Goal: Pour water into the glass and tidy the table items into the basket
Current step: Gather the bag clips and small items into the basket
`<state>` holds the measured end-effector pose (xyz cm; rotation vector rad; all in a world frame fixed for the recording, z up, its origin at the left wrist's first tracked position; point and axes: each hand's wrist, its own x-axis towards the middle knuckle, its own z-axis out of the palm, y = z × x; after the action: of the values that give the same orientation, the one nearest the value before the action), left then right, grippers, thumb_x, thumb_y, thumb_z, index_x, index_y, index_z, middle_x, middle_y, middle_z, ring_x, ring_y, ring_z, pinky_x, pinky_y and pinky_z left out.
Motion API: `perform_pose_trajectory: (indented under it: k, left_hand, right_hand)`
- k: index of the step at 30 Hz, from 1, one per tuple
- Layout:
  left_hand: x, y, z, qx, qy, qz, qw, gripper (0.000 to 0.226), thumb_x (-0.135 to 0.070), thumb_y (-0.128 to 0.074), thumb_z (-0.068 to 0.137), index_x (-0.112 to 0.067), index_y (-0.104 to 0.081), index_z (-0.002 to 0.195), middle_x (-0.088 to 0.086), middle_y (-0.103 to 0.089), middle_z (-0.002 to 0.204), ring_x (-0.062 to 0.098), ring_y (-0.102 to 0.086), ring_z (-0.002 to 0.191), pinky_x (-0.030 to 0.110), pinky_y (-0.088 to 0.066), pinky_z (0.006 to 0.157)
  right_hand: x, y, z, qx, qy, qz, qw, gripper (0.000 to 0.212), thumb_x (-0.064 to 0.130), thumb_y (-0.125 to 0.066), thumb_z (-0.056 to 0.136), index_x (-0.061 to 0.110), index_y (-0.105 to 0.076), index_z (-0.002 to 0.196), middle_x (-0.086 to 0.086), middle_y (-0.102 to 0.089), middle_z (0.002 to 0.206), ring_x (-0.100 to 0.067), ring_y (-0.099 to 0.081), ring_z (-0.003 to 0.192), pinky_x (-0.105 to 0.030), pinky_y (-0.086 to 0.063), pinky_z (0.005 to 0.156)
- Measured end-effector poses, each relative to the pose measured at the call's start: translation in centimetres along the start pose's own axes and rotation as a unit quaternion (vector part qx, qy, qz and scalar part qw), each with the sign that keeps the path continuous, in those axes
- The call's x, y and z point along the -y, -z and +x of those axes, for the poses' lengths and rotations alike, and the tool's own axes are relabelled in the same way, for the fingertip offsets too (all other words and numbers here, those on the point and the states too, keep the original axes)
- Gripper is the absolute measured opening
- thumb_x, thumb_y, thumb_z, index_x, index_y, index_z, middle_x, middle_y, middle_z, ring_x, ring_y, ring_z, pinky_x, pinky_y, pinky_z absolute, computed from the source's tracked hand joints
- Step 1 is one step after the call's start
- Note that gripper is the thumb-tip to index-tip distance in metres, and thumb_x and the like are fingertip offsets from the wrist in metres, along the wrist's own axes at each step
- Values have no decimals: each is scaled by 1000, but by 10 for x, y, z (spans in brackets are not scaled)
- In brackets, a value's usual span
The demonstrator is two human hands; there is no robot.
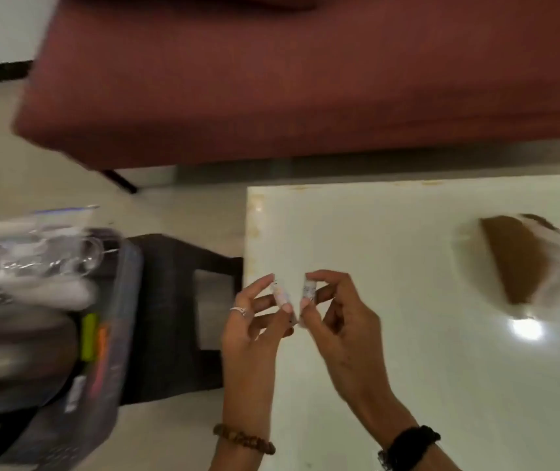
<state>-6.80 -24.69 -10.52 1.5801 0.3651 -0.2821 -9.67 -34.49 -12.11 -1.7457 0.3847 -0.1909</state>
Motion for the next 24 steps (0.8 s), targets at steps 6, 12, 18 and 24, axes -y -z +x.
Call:
perform_pose_trajectory:
  k: [6,12,18,24]
  left_hand:
    - [7,200,26,-218,-46,125,967,29,-4,-64,81,-23,-61,102,2,-68,88,2,-64,74,19,-52,68]
    - [45,283,38,-189,66,316,927,25,-13,-63,82,-22,-61,105,8,-69,101,20,-58,91,26,-37,76]
    - [71,281,45,-159,80,366,914,18,-18,-54,86,-24,-61,102,9,-68,100,27,-60,94,28,-36,70]
    - [44,227,39,-159,-70,352,920,15,-12,-55,85,-26,-57,90,-8,-58,78,2,-52,69,14,-38,61]
  right_hand:
    - [42,-188,-27,221,27,-25,975,24,34,-59,86,43,-37,86,28,-57,69,5,-53,53,-4,-32,45]
    - [30,-283,-40,305,103,-290,901,24,23,-42,95,15,-38,118,-10,-62,104,-30,-61,84,-32,-38,58]
    - [21,-295,-43,329,154,-400,842,23,11,-36,96,7,-45,117,-18,-59,112,-37,-61,92,-38,-38,64]
    - [22,-237,-22,235,104,-219,941,10,28,-48,94,19,-52,94,2,-65,77,-10,-55,60,-10,-26,46]
